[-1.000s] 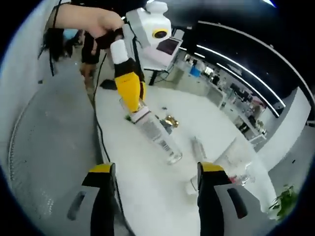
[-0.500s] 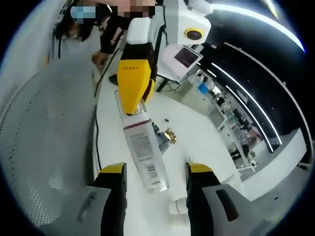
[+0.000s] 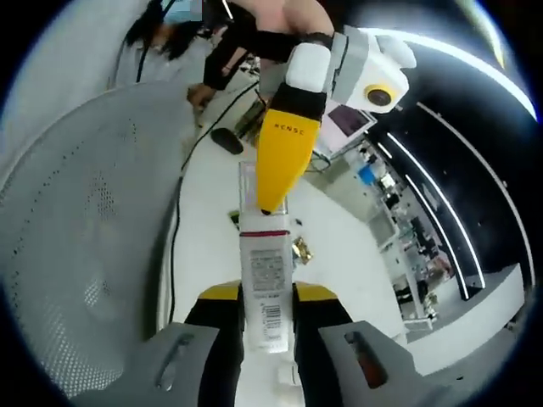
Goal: Arrange the skincare products in the storage area until every visible bottle or jar stands upright without overlapping.
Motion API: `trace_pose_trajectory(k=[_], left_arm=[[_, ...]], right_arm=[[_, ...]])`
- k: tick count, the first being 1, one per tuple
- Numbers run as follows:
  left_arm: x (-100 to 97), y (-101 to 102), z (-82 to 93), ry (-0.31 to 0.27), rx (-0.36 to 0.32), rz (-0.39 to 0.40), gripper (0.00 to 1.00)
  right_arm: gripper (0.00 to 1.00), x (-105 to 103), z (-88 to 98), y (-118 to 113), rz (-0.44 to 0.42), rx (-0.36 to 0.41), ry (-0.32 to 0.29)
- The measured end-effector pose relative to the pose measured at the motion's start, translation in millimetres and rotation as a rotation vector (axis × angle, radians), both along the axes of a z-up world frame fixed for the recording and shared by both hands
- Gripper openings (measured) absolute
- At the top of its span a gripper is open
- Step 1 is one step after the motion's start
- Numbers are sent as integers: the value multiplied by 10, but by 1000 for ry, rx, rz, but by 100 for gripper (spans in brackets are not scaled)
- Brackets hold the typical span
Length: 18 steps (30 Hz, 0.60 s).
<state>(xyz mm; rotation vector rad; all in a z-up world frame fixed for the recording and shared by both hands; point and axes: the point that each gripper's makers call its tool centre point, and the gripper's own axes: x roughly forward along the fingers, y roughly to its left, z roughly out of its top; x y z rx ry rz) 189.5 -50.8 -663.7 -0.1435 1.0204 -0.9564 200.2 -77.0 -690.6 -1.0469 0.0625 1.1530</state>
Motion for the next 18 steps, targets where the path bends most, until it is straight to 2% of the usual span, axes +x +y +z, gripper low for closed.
trace_pose_trajectory(k=[1,2,3,5,6,7,8,9,10,12,14,16,17,18], left_arm=[[26,-15,35,-35,-19,-14,24],[10,-38,97,-28,-56,-21,25],[16,-49,138,-33,-80,-27,26],[30,-84,266,-73,-150,-56,26],[48,-131,398,-103,-224,-63,29],[68,-151,477,-129,-261,-61,37],[66,-178,552,-150,-295,-65,42],[52,-197,665,-181,-348,-89,46],[76,-187,746,-222,-378,-95,49],[87,-188,835,-268,-411,-101,50],[95,-190,905,-305,-434,-101,51],[84,-200,937,-335,-440,-111,49],[69,-209,942,-338,-440,-120,47],[62,-218,945,-344,-438,-124,46]], right_arm=[[21,-31,-9,11,6,20,49],[21,-44,-3,15,5,38,81],[21,-75,9,28,6,81,151],[21,-89,25,14,-12,137,252],[21,-103,34,17,-14,168,303],[21,-118,64,27,-20,229,380],[21,-98,94,25,-35,267,411],[21,-125,122,37,-40,326,512],[21,-145,156,53,-37,375,573],[21,-153,247,73,-42,490,702],[21,-159,325,91,-30,579,785],[21,-234,380,114,0,634,914],[21,-193,408,112,-9,664,901],[21,-185,440,114,-10,688,918]])
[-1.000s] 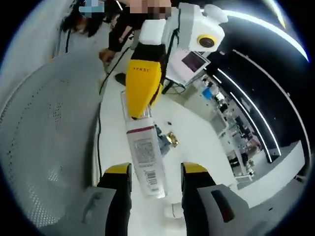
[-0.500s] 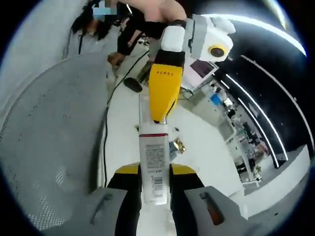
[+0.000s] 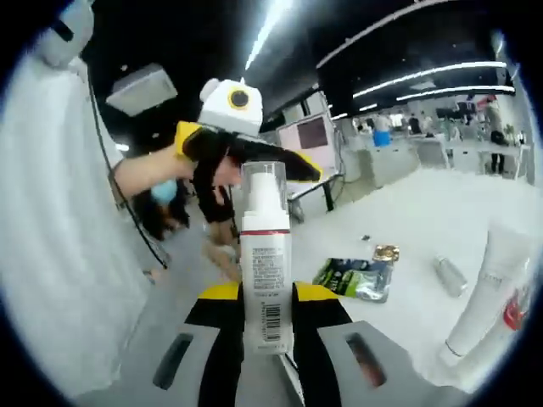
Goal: Arrange the skincare products in the storage area until every visible bottle or jar stands upright without overlapping.
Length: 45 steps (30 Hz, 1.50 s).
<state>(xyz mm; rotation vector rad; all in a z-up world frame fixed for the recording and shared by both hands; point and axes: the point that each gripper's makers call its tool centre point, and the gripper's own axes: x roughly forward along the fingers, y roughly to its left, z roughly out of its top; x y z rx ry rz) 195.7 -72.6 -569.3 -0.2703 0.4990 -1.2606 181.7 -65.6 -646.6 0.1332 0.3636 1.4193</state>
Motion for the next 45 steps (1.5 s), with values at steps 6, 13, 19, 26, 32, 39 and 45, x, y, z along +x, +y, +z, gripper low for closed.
trace_pose_trajectory(k=[6,13,19,26,32,39,45], left_arm=[[-101,-109,64,-51,-12,-50,36],[-70,-199,115,-109,11,-46,28],[29,-261,92,-192,88,-2,24],[44,-453,-27,-368,196,-19,21],[47,-659,-242,-376,176,-79,21],[98,-874,-373,-385,120,-151,21],[197,-1036,-658,-383,171,-188,18]], right_arm=[[21,-57,212,44,18,138,91],[21,-131,274,23,69,149,88],[21,-108,265,-31,62,119,54],[25,35,139,-190,-4,-5,-33],[22,39,64,-385,-32,-84,-94],[21,148,-94,-717,-105,-215,-186],[21,324,-380,-875,-148,-333,-232]])
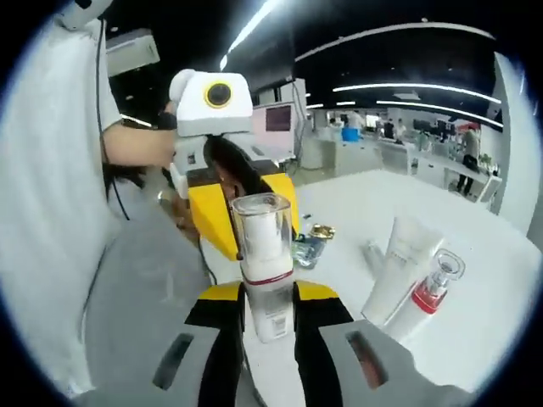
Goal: Arrange the skincare products in the storage area until every visible bottle or jar stands upright without overlapping.
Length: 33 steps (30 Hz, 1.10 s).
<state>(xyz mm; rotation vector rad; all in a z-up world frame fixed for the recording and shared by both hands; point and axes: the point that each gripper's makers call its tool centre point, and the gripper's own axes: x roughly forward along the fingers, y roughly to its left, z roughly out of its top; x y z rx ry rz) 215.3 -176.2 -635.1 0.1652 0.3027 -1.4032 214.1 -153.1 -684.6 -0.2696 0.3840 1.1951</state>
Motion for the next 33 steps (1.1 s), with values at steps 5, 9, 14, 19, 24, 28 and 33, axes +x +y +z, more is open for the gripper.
trace_pose_trajectory(k=[5,9,14,19,24,28,33], left_arm=[[91,-80,-313,-10,79,-7,18],[196,-130,-501,1,116,-12,18],[360,-173,-688,16,146,-1,18],[532,-171,-887,27,171,5,18],[622,-157,-942,33,183,12,18],[665,-144,-974,37,184,22,18],[720,-150,-972,28,178,40,18]], right_arm=[[21,138,-352,-102,-6,-87,7],[21,242,-527,-136,-19,-98,27],[21,408,-716,-210,-51,-111,38],[21,540,-859,-266,-65,-133,35],[21,624,-917,-270,-87,-108,39],[22,657,-934,-246,-94,-90,41],[22,703,-931,-248,-91,-96,31]])
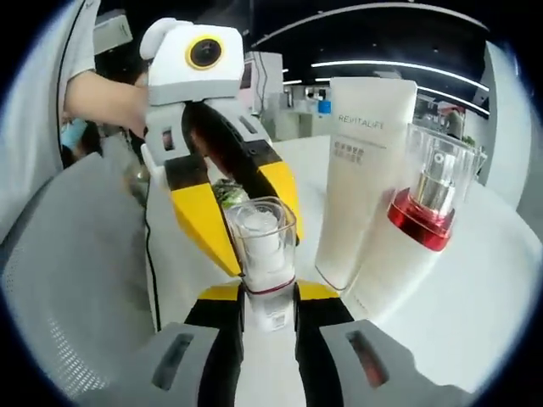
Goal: Arrange the skincare products in the storage area until every visible bottle or jar stands upright without overlapping.
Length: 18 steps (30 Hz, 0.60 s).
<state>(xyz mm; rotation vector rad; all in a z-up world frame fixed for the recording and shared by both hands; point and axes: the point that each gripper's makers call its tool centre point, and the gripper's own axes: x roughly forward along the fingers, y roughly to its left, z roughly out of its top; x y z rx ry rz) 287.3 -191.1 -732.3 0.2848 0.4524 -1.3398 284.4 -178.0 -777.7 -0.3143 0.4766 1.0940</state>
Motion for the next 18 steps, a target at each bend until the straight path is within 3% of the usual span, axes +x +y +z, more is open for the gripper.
trace_pose_trajectory(k=[8,18], left_arm=[[105,-40,18,-27,-12,32,18],[206,-54,8,-41,-22,64,18]], right_arm=[[22,63,-82,-76,-22,-50,10],[22,153,-85,-111,-76,-47,1]])
